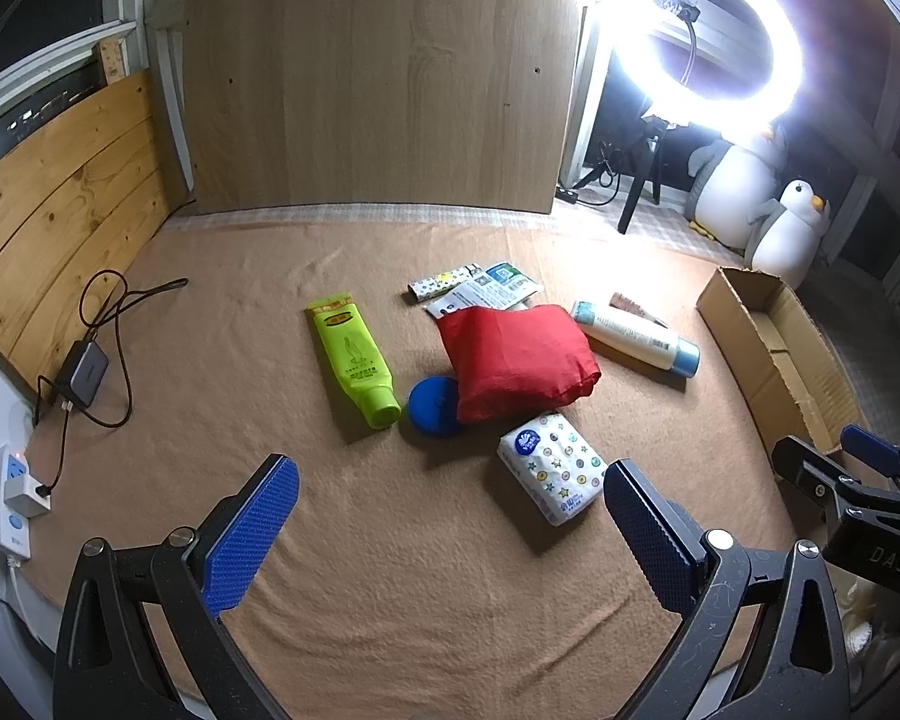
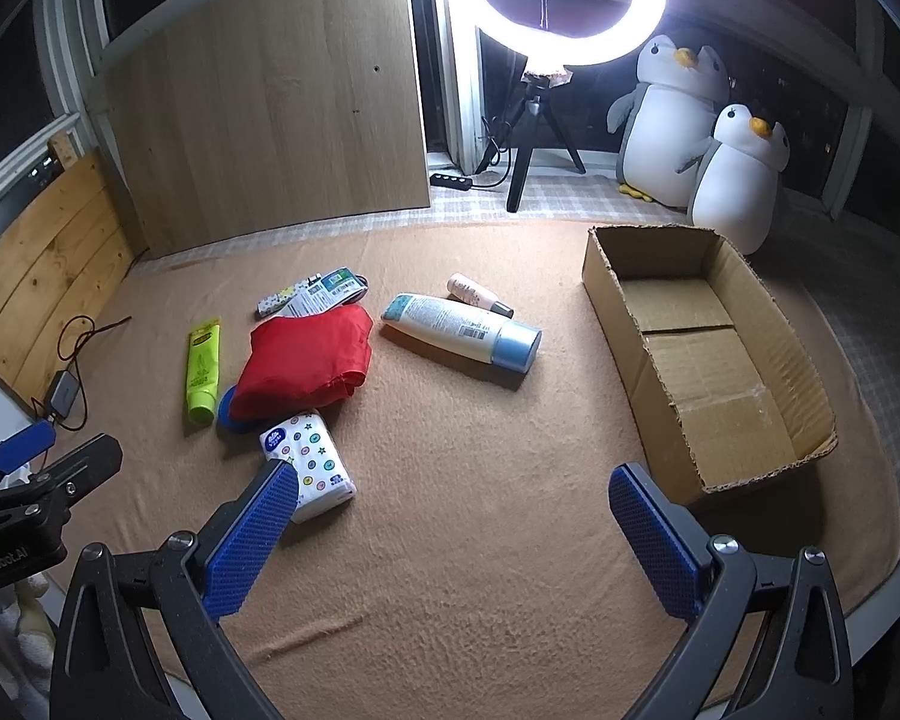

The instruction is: Organize objects

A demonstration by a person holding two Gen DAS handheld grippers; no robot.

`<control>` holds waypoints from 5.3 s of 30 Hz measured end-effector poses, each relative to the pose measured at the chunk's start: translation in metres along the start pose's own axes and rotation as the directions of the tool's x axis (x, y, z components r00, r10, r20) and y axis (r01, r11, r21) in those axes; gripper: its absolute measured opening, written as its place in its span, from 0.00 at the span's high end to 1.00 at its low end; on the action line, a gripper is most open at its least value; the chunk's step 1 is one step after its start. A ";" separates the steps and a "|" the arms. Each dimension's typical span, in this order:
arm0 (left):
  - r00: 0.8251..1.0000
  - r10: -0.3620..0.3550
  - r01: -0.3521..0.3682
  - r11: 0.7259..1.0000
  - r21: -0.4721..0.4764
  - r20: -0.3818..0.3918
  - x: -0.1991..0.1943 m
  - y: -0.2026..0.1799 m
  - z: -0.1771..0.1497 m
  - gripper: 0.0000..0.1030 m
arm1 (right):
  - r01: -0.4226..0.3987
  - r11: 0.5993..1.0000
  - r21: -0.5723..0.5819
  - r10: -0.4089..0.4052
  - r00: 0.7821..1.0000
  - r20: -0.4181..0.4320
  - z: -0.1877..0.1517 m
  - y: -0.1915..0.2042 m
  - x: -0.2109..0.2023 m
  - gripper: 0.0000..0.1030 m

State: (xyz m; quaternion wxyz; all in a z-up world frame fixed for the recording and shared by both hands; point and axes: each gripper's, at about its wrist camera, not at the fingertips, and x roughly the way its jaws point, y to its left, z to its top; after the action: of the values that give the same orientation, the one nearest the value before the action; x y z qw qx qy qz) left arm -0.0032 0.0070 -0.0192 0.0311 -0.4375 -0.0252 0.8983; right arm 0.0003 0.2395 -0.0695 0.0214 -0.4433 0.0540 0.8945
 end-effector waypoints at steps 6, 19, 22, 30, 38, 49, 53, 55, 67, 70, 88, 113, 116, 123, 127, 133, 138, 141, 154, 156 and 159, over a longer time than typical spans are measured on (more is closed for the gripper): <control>1.000 -0.002 0.002 1.000 0.004 -0.001 0.000 -0.001 -0.002 0.00 | -0.001 1.000 0.004 0.001 1.000 -0.005 -0.001 -0.002 0.001 0.01; 1.000 -0.006 0.006 1.000 0.007 -0.003 0.000 -0.002 -0.001 0.00 | -0.001 1.000 0.004 0.001 1.000 -0.006 -0.001 -0.002 0.001 0.01; 1.000 -0.007 0.007 1.000 0.007 -0.004 0.000 -0.002 -0.001 0.00 | -0.001 1.000 0.006 0.001 1.000 -0.006 -0.001 -0.003 0.001 0.01; 1.000 -0.008 0.008 1.000 0.007 -0.006 0.000 -0.003 -0.001 0.00 | -0.002 1.000 0.006 0.002 1.000 -0.009 -0.001 -0.003 0.002 0.01; 1.000 -0.010 0.010 1.000 0.010 -0.010 0.003 -0.005 0.000 0.00 | -0.003 1.000 0.009 0.003 1.000 -0.015 -0.001 -0.003 0.005 0.01; 0.999 -0.014 0.014 1.000 0.013 -0.029 0.016 -0.006 0.001 0.00 | 0.001 1.000 0.017 0.000 1.000 -0.025 0.000 -0.007 0.010 0.01; 0.999 -0.017 0.018 1.000 0.017 -0.040 0.024 -0.008 0.001 0.00 | 0.004 1.000 0.023 -0.003 0.999 -0.032 -0.001 -0.010 0.013 0.01; 0.999 -0.021 0.022 1.000 0.009 -0.049 0.030 -0.006 0.003 0.00 | 0.006 1.000 0.023 -0.005 0.999 -0.034 -0.001 -0.012 0.014 0.01; 0.992 -0.042 0.043 0.999 0.005 -0.118 0.078 -0.005 0.005 0.00 | 0.005 0.999 0.051 -0.002 0.998 -0.058 -0.007 -0.026 0.023 0.01; 0.988 -0.060 0.061 0.998 0.000 -0.140 0.092 -0.006 0.006 0.00 | 0.007 0.998 0.060 -0.004 0.998 -0.062 -0.008 -0.030 0.024 0.01; 0.956 -0.152 0.153 0.988 -0.013 -0.251 0.161 -0.039 0.007 0.13 | 0.030 0.995 0.092 -0.022 0.995 -0.093 -0.016 -0.053 0.029 0.01; 0.920 -0.276 0.299 0.953 0.045 -0.279 0.156 -0.107 -0.025 0.37 | 0.019 0.994 0.108 -0.006 0.993 -0.118 -0.019 -0.078 0.038 0.01; 0.931 -0.264 0.291 0.954 0.073 -0.254 0.145 -0.104 -0.027 0.37 | -0.021 0.994 0.105 0.034 0.992 -0.125 -0.018 -0.077 0.042 0.01; 0.908 -0.310 0.334 0.942 0.038 -0.281 0.131 -0.085 -0.038 0.35 | -0.160 0.986 0.056 0.168 0.966 -0.196 -0.003 -0.064 0.068 0.06; 0.881 -0.362 0.375 0.927 -0.016 -0.306 0.131 -0.080 -0.048 0.35 | -0.228 0.973 -0.033 0.212 0.943 -0.257 0.004 -0.045 0.088 0.16; 0.867 -0.388 0.395 0.918 -0.044 -0.313 0.133 -0.079 -0.054 0.38 | -0.347 0.936 -0.054 0.299 0.868 -0.397 0.002 -0.021 0.122 0.41; 0.853 -0.415 0.415 0.907 -0.071 -0.316 0.133 -0.077 -0.058 0.45 | -0.398 0.917 -0.028 0.343 0.821 -0.457 -0.003 -0.011 0.141 0.50; 0.848 -0.422 0.422 0.904 -0.073 -0.322 0.135 -0.079 -0.059 0.48 | -0.423 0.906 -0.024 0.363 0.804 -0.471 -0.004 -0.009 0.143 0.55; 0.846 -0.423 0.428 0.902 -0.062 -0.325 0.134 -0.084 -0.060 0.51 | -0.479 0.878 -0.004 0.419 0.771 -0.479 -0.009 0.000 0.140 0.70; 0.845 -0.424 0.430 0.901 -0.056 -0.327 0.133 -0.087 -0.059 0.51 | -0.475 0.880 0.004 0.419 0.773 -0.476 -0.009 -0.002 0.138 0.70; 0.847 -0.425 0.435 0.899 -0.045 -0.320 0.129 -0.095 -0.056 0.51 | -0.466 0.885 0.009 0.417 0.781 -0.465 -0.008 -0.006 0.134 0.70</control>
State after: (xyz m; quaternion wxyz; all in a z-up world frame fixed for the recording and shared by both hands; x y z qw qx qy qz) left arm -0.0350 0.1128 -0.1480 0.2414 -0.5607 -0.1042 0.7852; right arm -0.0738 0.2436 -0.1810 -0.2254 -0.6150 0.1122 0.7473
